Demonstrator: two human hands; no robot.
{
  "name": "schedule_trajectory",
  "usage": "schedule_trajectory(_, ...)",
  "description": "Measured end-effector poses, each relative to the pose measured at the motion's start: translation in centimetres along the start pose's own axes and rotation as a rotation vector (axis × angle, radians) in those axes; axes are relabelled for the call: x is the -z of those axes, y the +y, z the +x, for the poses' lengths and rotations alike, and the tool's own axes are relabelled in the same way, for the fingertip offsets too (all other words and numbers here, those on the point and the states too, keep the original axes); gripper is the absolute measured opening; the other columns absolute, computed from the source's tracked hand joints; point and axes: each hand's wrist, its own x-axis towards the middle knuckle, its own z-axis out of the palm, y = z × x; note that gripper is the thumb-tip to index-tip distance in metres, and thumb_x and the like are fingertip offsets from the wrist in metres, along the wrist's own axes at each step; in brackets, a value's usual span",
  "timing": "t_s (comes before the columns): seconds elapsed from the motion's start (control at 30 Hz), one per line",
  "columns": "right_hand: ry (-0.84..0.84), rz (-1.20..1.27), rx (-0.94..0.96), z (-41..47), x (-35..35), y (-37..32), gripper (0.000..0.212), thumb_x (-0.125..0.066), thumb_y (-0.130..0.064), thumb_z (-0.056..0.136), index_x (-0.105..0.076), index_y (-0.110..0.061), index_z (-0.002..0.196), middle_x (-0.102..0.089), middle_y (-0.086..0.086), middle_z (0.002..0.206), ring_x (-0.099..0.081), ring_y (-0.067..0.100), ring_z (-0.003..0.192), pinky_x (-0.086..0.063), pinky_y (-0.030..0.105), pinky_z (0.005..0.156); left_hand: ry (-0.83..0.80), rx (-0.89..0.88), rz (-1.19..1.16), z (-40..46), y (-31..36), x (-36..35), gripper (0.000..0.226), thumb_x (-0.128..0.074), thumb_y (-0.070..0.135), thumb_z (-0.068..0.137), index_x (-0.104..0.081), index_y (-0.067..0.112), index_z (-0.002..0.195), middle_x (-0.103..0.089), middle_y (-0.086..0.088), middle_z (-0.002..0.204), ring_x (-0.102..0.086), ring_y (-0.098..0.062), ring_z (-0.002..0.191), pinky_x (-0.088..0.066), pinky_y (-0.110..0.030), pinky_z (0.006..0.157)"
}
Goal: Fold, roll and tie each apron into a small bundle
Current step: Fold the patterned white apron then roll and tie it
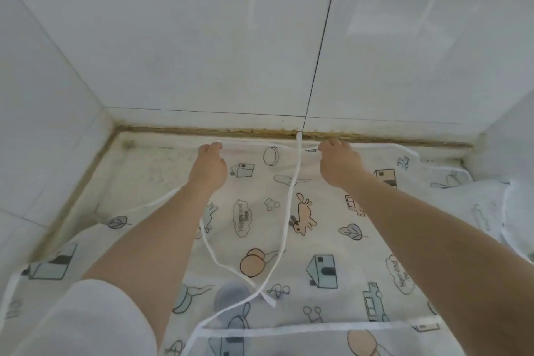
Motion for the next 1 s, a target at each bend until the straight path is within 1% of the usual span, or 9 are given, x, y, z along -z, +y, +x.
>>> schedule_trajectory(0.17, 0.012, -0.112, -0.030, 2.4, -1.3, 1.0, 0.054, -0.046, 0.001, 0.085, -0.035, -0.010, 0.137, -0.036, 0.009, 0.141, -0.030, 0.027, 0.133, -0.033, 0.038, 0.104, 0.105, 0.211, -0.054, 3.1, 0.0, -1.3, 0.040, -0.040, 0.003, 0.095, -0.032, 0.002, 0.135, -0.033, -0.022, 0.135, -0.053, -0.041, 0.101, -0.041, -0.037, 0.072)
schedule_trajectory(0.37, 0.011, -0.159, -0.008, 2.9, -3.0, 0.6, 0.049, -0.043, 0.001, 0.087, -0.037, -0.010, 0.134, -0.044, 0.009, 0.131, -0.041, 0.027, 0.120, -0.036, 0.035, 0.097, 0.071, 0.338, -0.282, 4.3, -1.5, -2.9, 0.046, -0.059, 0.021, 0.090, -0.041, 0.002, 0.128, -0.054, -0.013, 0.113, -0.055, -0.031, 0.094, -0.040, -0.032, 0.070)
schedule_trajectory(0.47, 0.039, -0.147, -0.001, 2.9, -3.1, 0.0, 0.054, -0.047, 0.003, 0.085, -0.036, -0.011, 0.136, -0.042, 0.009, 0.134, -0.039, 0.026, 0.122, -0.036, 0.034, 0.097, 0.034, 0.244, -0.314, 4.3, -1.8, -2.8, 0.011, -0.053, 0.020, 0.091, -0.056, 0.011, 0.085, -0.051, -0.003, 0.076, -0.049, -0.026, 0.074, -0.037, -0.028, 0.057)
schedule_trajectory(0.5, 0.050, -0.129, 0.001, 2.8, -3.0, -0.2, 0.055, -0.048, 0.002, 0.085, -0.034, -0.011, 0.136, -0.041, 0.008, 0.135, -0.039, 0.026, 0.124, -0.035, 0.034, 0.098, 0.034, 0.217, -0.363, 4.1, -1.6, -2.6, 0.019, -0.049, 0.019, 0.093, -0.054, 0.013, 0.076, -0.047, -0.001, 0.067, -0.046, -0.024, 0.068, -0.033, -0.027, 0.053)
schedule_trajectory(0.6, 0.052, -0.009, -0.015, 2.5, -2.4, -0.8, 0.053, -0.049, -0.011, 0.091, -0.029, -0.012, 0.141, -0.039, 0.009, 0.140, -0.038, 0.027, 0.127, -0.037, 0.036, 0.099, -0.022, 0.104, -0.757, 1.9, -0.2, -1.2, 0.026, -0.043, 0.017, 0.098, -0.059, 0.015, 0.077, -0.036, 0.002, 0.056, -0.033, -0.014, 0.050, -0.029, -0.022, 0.047)
schedule_trajectory(0.7, 0.032, 0.338, -0.070, 1.6, -2.0, -1.6, 0.055, -0.044, -0.023, 0.095, -0.023, -0.015, 0.144, -0.040, 0.011, 0.141, -0.040, 0.031, 0.125, -0.040, 0.045, 0.098, -0.150, -0.096, -1.048, -2.6, 2.3, 0.7, 0.027, -0.039, 0.015, 0.100, -0.056, 0.011, 0.079, -0.028, 0.008, 0.046, -0.020, -0.007, 0.041, -0.021, -0.016, 0.041)
schedule_trajectory(0.8, 0.046, 0.539, 0.110, -0.3, -1.2, -2.8, 0.078, -0.056, -0.024, 0.088, -0.009, -0.027, 0.150, -0.017, 0.008, 0.155, -0.021, 0.030, 0.141, -0.027, 0.050, 0.111, -0.305, -0.270, -0.866, -7.3, 3.5, 1.5, 0.032, -0.035, 0.019, 0.101, -0.055, 0.012, 0.077, -0.029, 0.007, 0.046, -0.022, -0.009, 0.043, -0.026, -0.014, 0.044)
schedule_trajectory(0.9, 0.057, 0.147, 0.461, -2.5, -0.8, -4.1, 0.092, -0.066, -0.032, 0.081, -0.004, -0.036, 0.150, 0.010, 0.002, 0.159, 0.006, 0.025, 0.146, 0.000, 0.050, 0.118, -0.622, -0.375, -0.623, -10.5, 3.2, 1.5, 0.034, -0.046, 0.022, 0.097, -0.059, 0.020, 0.065, -0.032, -0.001, 0.049, -0.024, -0.013, 0.046, -0.027, -0.019, 0.051)
schedule_trajectory(1.0, 0.093, -0.265, 0.567, -3.9, -0.7, -5.0, 0.062, -0.054, -0.016, 0.086, -0.032, -0.032, 0.142, -0.018, -0.001, 0.156, 0.003, 0.019, 0.147, 0.015, 0.048, 0.114, -0.836, -0.421, -0.438, -12.6, 2.9, 1.8, 0.032, -0.051, 0.021, 0.082, -0.058, 0.022, 0.050, -0.034, -0.011, 0.054, -0.023, -0.014, 0.047, -0.026, -0.019, 0.051)
